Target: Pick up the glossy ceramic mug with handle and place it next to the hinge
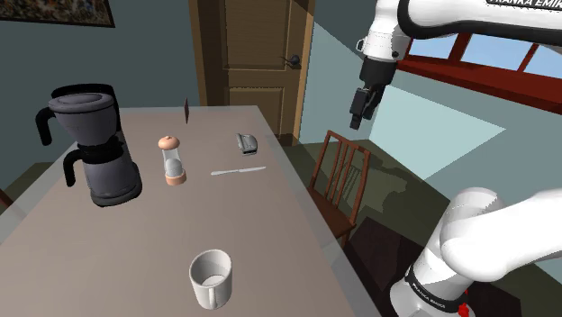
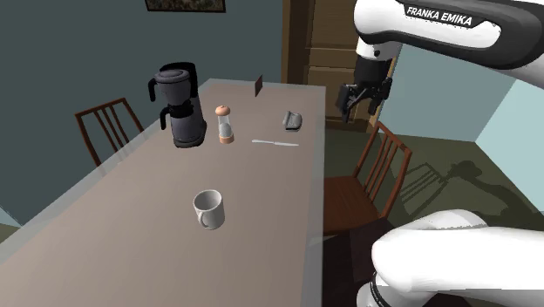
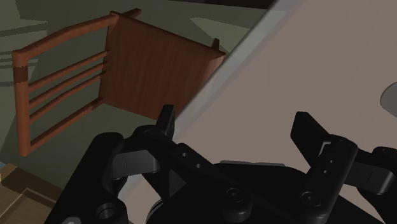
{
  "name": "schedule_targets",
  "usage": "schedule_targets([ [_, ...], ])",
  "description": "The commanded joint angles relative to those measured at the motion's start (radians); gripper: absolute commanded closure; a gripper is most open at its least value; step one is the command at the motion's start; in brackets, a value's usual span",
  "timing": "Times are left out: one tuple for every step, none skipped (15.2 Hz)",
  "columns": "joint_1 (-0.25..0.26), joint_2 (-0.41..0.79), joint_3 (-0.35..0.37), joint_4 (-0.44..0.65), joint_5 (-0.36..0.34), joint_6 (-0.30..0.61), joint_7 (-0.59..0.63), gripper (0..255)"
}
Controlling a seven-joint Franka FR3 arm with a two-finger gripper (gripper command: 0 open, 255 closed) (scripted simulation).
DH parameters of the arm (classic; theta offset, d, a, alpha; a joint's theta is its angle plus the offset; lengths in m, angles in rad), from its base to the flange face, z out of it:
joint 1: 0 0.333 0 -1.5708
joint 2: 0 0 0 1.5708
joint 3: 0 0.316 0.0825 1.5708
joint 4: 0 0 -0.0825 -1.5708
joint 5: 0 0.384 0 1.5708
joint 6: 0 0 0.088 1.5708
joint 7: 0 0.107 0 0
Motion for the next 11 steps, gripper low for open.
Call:
schedule_targets([
  [0.0, 0.0, 0.0, 0.0, 0.0, 0.0, 0.0, 0],
  [0.007, 0.001, 0.015, -0.019, 0.012, 0.021, 0.016, 0],
  [0.015, 0.003, 0.031, -0.037, 0.025, 0.042, 0.032, 0],
  [0.023, 0.006, 0.046, -0.055, 0.037, 0.063, 0.047, 0],
  [0.031, 0.01, 0.062, -0.071, 0.05, 0.085, 0.062, 0],
  [0.039, 0.015, 0.078, -0.086, 0.062, 0.107, 0.078, 0],
  [0.047, 0.022, 0.094, -0.1, 0.075, 0.129, 0.093, 0],
  [0.055, 0.03, 0.11, -0.113, 0.087, 0.152, 0.108, 0],
  [0.064, 0.039, 0.126, -0.125, 0.099, 0.175, 0.123, 0],
  [0.072, 0.049, 0.143, -0.136, 0.111, 0.199, 0.138, 0],
  [0.08, 0.061, 0.159, -0.145, 0.122, 0.222, 0.152, 0],
])
